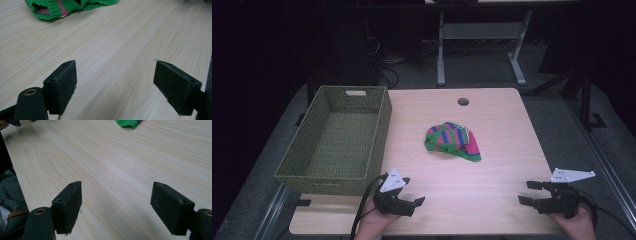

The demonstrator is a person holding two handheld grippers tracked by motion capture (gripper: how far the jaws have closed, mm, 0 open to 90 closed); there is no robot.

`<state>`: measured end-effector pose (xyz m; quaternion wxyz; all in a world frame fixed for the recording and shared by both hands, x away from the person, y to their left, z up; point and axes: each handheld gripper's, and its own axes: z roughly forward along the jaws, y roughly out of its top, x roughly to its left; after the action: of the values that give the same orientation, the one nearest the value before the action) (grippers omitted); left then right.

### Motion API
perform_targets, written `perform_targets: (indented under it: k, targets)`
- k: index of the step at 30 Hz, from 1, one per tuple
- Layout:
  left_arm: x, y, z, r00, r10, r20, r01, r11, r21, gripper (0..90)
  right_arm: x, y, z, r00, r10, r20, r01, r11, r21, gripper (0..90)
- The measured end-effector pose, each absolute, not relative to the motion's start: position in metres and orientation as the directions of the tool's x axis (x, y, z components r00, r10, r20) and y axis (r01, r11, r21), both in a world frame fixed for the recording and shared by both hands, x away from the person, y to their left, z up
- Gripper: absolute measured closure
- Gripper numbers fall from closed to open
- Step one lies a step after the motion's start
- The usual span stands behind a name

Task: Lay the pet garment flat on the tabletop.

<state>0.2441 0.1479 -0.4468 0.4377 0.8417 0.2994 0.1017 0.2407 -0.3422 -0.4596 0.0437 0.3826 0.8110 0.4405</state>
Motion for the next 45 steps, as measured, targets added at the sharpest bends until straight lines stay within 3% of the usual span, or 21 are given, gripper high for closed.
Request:
perform_targets:
  k: [45]
  targets:
    - [0.244,0.151,-0.445,0.802,0.592,-0.075,0.388,-0.422,0.819,18.5,0.275,-0.293,-0.430,-0.791,0.574,0.213,0.512,0.427,0.745,21.1]
